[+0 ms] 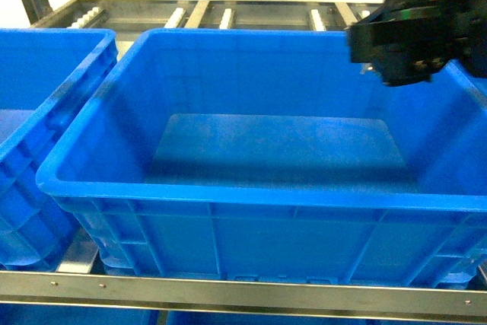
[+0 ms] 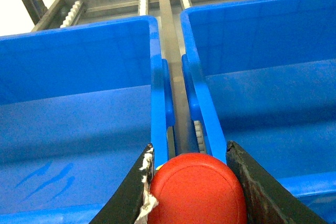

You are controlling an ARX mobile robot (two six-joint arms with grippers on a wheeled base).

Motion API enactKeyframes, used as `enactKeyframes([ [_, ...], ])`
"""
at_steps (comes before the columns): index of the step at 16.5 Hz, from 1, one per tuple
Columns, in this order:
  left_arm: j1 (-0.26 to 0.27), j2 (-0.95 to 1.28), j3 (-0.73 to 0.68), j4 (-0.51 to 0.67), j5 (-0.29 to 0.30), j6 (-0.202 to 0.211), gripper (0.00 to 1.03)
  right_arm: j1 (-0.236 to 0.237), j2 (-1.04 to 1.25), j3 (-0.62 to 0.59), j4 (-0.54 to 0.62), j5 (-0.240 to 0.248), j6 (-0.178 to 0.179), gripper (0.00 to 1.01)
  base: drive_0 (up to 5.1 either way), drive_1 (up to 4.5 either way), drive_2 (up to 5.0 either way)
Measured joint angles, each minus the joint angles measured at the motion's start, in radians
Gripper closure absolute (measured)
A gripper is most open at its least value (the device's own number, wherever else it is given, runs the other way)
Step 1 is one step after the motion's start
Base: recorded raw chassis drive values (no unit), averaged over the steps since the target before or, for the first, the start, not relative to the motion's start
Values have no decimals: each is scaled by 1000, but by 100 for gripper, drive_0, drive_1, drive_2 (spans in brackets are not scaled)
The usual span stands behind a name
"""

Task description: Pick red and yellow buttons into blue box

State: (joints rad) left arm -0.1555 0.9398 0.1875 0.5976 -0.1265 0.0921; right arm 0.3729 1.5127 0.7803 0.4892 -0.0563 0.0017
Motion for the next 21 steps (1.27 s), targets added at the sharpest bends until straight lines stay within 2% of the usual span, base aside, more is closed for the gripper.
enactKeyframes([
  [1,0,0,0,0,0,0,70,5,110,76,-3,-11,-14,62,0,0,0],
  [3,0,0,0,0,0,0,70,8,313,245,-79,-44,-60,62,0,0,0],
  [4,0,0,0,0,0,0,70,8,434,362,-155,-65,-88,62,0,0,0],
  [5,0,0,0,0,0,0,70,7,504,435,-220,-93,-100,62,0,0,0],
  [6,0,0,0,0,0,0,70,6,591,512,-263,-91,-138,62,0,0,0],
  [7,0,0,0,0,0,0,70,4,646,571,-339,-111,-159,62,0,0,0],
  [8,0,0,0,0,0,0,70,-1,682,613,-397,-127,-183,62,0,0,0],
  [10,0,0,0,0,0,0,70,-12,703,640,-408,-129,-215,62,0,0,0],
  [11,0,0,0,0,0,0,70,-15,702,644,-404,-135,-218,53,0,0,0],
  [13,0,0,0,0,0,0,70,-27,682,623,-371,-134,-212,29,0,0,0],
  [14,0,0,0,0,0,0,70,-29,659,587,-327,-129,-200,19,0,0,0],
  [15,0,0,0,0,0,0,70,-42,610,529,-277,-132,-171,6,0,0,0],
  [16,0,0,0,0,0,0,70,-69,544,465,-226,-137,-146,2,0,0,0],
  [17,0,0,0,0,0,0,70,-109,473,402,-175,-146,-119,4,0,0,0],
  [18,0,0,0,0,0,0,70,-157,390,326,-117,-153,-106,3,0,0,0],
  [19,0,0,0,0,0,0,70,-214,286,221,-45,-183,-85,3,0,0,0],
  [21,0,0,0,0,0,0,70,-308,92,7,51,-214,-69,3,0,0,0],
])
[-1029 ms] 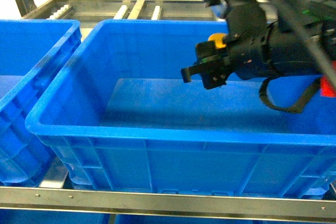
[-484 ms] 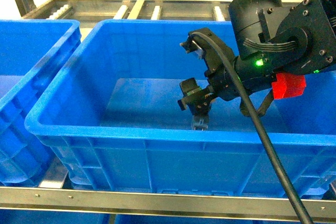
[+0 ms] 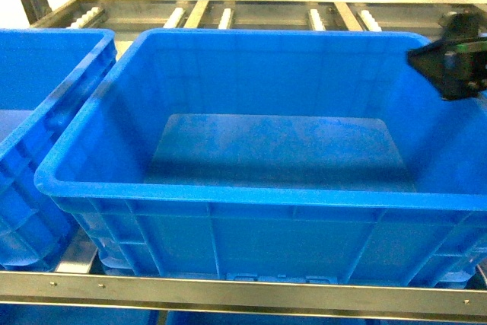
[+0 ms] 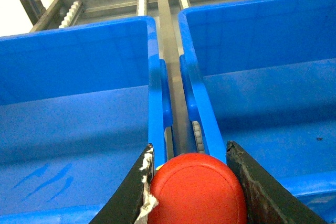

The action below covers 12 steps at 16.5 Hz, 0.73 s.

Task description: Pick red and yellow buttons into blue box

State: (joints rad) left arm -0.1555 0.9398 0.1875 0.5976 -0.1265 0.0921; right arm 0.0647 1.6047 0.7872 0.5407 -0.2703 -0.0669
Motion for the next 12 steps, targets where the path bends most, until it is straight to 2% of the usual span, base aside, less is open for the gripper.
enactKeyframes([
  [3,0,0,0,0,0,0,70,-132,-360,-294,5,-35,58,3,0,0,0],
  [4,0,0,0,0,0,0,70,-173,-462,-351,-24,-44,74,3,0,0,0],
  [6,0,0,0,0,0,0,70,-224,-604,-428,-90,-56,117,3,0,0,0],
  [7,0,0,0,0,0,0,70,-240,-813,-527,-226,-40,166,3,0,0,0],
  [8,0,0,0,0,0,0,70,-222,-977,-588,-304,4,190,3,0,0,0],
  [10,0,0,0,0,0,0,70,-222,-990,-578,-293,10,201,3,0,0,0],
  [12,-9,150,121,93,50,3,70,-222,-985,-578,-294,12,205,3,0,0,0],
])
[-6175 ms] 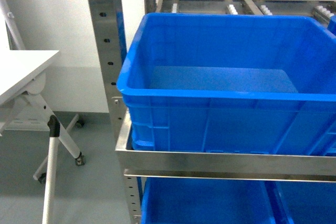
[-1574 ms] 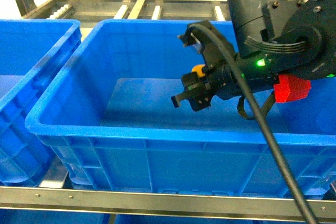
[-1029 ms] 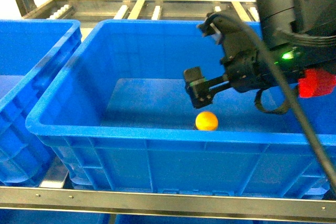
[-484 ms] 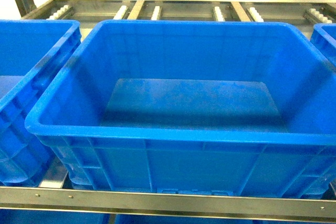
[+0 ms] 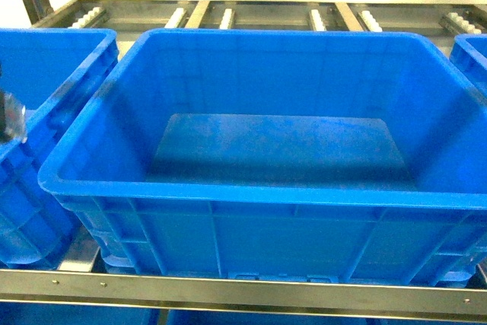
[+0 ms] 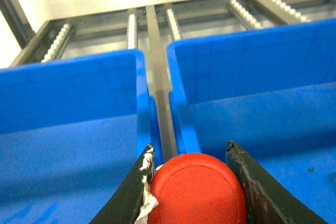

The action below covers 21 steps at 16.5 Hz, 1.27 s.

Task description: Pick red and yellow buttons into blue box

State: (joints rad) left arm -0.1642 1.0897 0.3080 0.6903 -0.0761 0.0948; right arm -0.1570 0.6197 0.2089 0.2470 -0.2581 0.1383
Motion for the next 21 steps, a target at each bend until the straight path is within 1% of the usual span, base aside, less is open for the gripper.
enactKeyframes([
  [1,0,51,53,22,25,1,70,0,0,0,-1,0,0,3,0,0,0],
  [2,0,111,117,12,62,-2,70,0,0,0,0,0,0,3,0,0,0],
  [3,-5,172,177,-18,111,-11,70,0,0,0,0,0,0,3,0,0,0],
  [4,-11,227,225,-34,156,-27,70,0,0,0,0,0,0,3,0,0,0],
  [6,-29,325,330,-91,247,-72,70,0,0,0,0,0,0,3,0,0,0],
  [7,-35,368,381,-124,283,-101,70,0,0,0,0,0,0,3,0,0,0],
  [8,-48,421,437,-151,309,-117,70,0,0,0,0,0,0,3,0,0,0],
  [9,-59,483,493,-189,325,-122,70,0,0,0,0,0,0,3,0,0,0],
  [10,-69,544,529,-185,319,-117,70,0,0,0,0,0,0,3,0,0,0],
  [12,-80,652,581,-214,315,-110,70,0,0,0,0,0,0,3,0,0,0],
  [13,-86,692,581,-204,289,-91,70,0,0,0,0,0,0,3,0,0,0],
  [14,-90,731,571,-205,278,-78,70,0,0,0,0,0,0,3,0,0,0],
  [15,-99,739,555,-204,254,-65,67,0,0,0,0,0,0,3,0,0,0],
  [17,-129,722,550,-167,233,-47,42,0,0,0,0,0,0,3,0,0,0],
  [18,-148,708,548,-150,224,-41,28,0,0,0,0,0,0,3,0,0,0],
  [19,-154,703,546,-140,222,-37,21,0,0,0,0,0,0,3,0,0,0],
  [20,-162,681,536,-135,225,-37,4,0,0,0,0,0,0,3,0,0,0],
  [21,-157,668,534,-131,224,-37,3,0,0,0,0,0,0,3,0,0,0],
])
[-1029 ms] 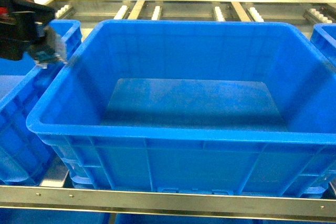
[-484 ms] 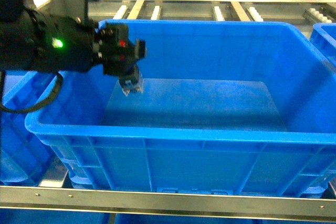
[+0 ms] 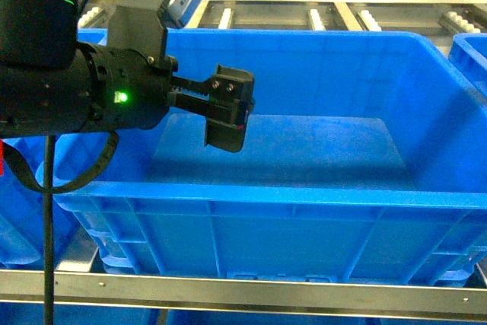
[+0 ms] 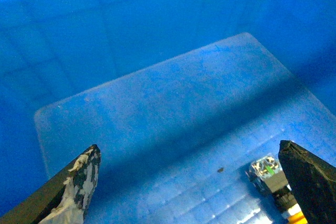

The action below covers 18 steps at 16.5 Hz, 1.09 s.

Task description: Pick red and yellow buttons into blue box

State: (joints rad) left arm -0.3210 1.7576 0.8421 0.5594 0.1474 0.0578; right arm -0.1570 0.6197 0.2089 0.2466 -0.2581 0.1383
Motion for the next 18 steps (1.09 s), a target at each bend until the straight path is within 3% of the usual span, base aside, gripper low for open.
enactKeyframes([
  [4,90,-131,-70,113,-64,-7,5,0,0,0,0,0,0,3,0,0,0],
  [7,185,-335,-230,213,-158,-35,5,0,0,0,0,0,0,3,0,0,0],
  [8,215,-459,-314,206,-219,-55,5,0,0,0,0,0,0,3,0,0,0],
  [9,221,-597,-402,187,-287,-56,5,0,0,0,0,0,0,3,0,0,0],
  [10,219,-695,-450,126,-316,-58,5,0,0,0,0,0,0,3,0,0,0],
  [12,158,-975,-576,-35,-421,-49,5,0,0,0,0,0,0,3,0,0,0],
  [14,144,-1066,-595,-51,-423,-42,5,0,0,0,0,0,0,3,0,0,0],
  [15,147,-1074,-585,-40,-432,-41,5,9,2,-15,64,27,-10,6,0,0,0],
  [16,153,-1078,-579,-48,-431,-40,5,35,-13,-56,180,107,-54,17,0,0,0],
  [18,193,-1115,-586,-176,-297,-50,22,61,-63,-101,195,156,-105,35,0,0,0],
])
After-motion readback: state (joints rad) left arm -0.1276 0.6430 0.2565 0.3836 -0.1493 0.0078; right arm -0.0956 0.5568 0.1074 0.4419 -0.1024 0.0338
